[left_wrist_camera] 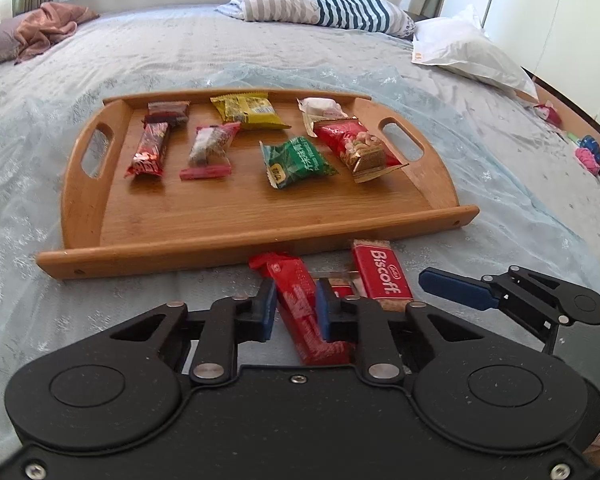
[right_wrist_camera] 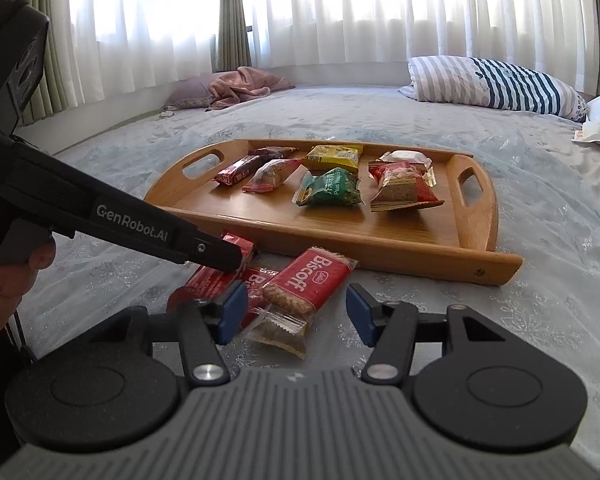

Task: Organize snacks
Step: 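Grasp the red bar with the left tool while the right tool grasps the red Biscoff packet, then carry the red bar and Biscoff packet over the tray with both tools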

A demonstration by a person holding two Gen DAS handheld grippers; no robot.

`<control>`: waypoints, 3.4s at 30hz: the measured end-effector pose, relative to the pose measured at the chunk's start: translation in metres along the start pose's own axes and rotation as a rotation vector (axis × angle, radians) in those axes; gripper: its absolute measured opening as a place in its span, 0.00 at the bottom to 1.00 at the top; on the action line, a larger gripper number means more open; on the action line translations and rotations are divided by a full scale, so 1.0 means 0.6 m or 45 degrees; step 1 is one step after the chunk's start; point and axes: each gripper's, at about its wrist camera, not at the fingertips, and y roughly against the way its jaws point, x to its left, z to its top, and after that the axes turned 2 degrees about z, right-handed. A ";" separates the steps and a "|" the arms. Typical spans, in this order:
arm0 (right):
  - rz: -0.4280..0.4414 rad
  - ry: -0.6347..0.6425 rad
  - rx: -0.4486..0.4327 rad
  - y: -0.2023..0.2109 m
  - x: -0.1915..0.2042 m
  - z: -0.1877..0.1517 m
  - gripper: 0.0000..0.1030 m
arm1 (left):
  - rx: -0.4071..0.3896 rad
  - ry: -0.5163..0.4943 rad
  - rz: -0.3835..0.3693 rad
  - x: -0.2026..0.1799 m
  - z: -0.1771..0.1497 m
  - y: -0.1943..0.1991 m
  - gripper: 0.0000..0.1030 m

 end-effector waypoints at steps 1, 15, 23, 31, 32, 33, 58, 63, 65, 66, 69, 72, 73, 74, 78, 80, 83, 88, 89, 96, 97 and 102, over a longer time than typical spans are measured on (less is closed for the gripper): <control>0.001 -0.008 0.000 0.000 -0.001 0.000 0.63 | -0.005 -0.007 0.004 0.001 0.000 0.001 0.16; -0.114 -0.158 0.045 -0.002 -0.024 0.010 0.47 | 0.004 0.017 -0.011 0.009 -0.012 0.004 0.23; -0.199 -0.171 0.059 -0.004 -0.033 0.004 0.46 | -0.003 0.076 0.030 0.019 -0.016 0.000 0.37; -0.222 -0.140 0.052 -0.019 -0.022 0.001 0.43 | 0.044 0.200 -0.032 0.019 -0.021 -0.003 0.36; -0.224 -0.139 0.050 -0.021 -0.021 0.001 0.43 | 0.059 0.208 -0.048 0.019 -0.023 -0.005 0.35; -0.223 -0.139 0.048 -0.022 -0.021 0.001 0.42 | 0.062 0.205 -0.050 0.017 -0.026 -0.006 0.35; -0.232 -0.158 -0.042 -0.006 -0.015 -0.001 0.35 | -0.029 0.058 0.064 0.000 -0.028 0.014 0.24; -0.256 -0.116 -0.069 0.007 -0.010 0.011 0.35 | -0.061 0.058 0.049 0.005 -0.019 0.030 0.24; -0.266 -0.095 -0.083 0.013 -0.007 0.016 0.35 | -0.080 0.057 0.046 0.008 -0.014 0.039 0.24; -0.269 -0.090 -0.090 0.016 -0.007 0.019 0.35 | -0.090 0.057 0.046 0.009 -0.012 0.043 0.24; -0.273 -0.084 -0.108 0.021 -0.008 0.029 0.35 | -0.124 0.055 0.052 0.014 -0.002 0.054 0.24; -0.286 -0.071 -0.121 0.021 -0.008 0.040 0.35 | -0.150 0.066 0.063 0.024 0.011 0.061 0.24; -0.290 -0.070 -0.121 0.019 -0.008 0.044 0.35 | -0.155 0.070 0.068 0.028 0.015 0.062 0.24; -0.289 -0.068 -0.118 0.018 -0.010 0.048 0.35 | -0.159 0.074 0.073 0.033 0.019 0.063 0.24; -0.287 -0.053 -0.098 0.007 -0.018 0.062 0.35 | -0.158 0.097 0.093 0.054 0.034 0.058 0.24; -0.268 -0.053 -0.070 -0.003 -0.025 0.070 0.35 | -0.147 0.113 0.096 0.065 0.042 0.052 0.24; -0.249 -0.048 -0.033 -0.019 -0.036 0.085 0.35 | -0.134 0.133 0.110 0.081 0.054 0.042 0.24; -0.231 -0.024 0.021 -0.047 -0.048 0.104 0.35 | -0.125 0.152 0.133 0.104 0.071 0.024 0.24; -0.224 -0.028 0.032 -0.053 -0.051 0.105 0.35 | -0.122 0.158 0.136 0.109 0.074 0.019 0.24; -0.197 -0.076 0.068 -0.091 -0.059 0.114 0.35 | -0.103 0.182 0.156 0.130 0.086 -0.014 0.24; -0.197 -0.082 0.074 -0.097 -0.060 0.114 0.35 | -0.100 0.182 0.158 0.132 0.087 -0.018 0.24; -0.222 -0.109 0.087 -0.119 -0.069 0.113 0.35 | -0.090 0.189 0.175 0.144 0.094 -0.043 0.24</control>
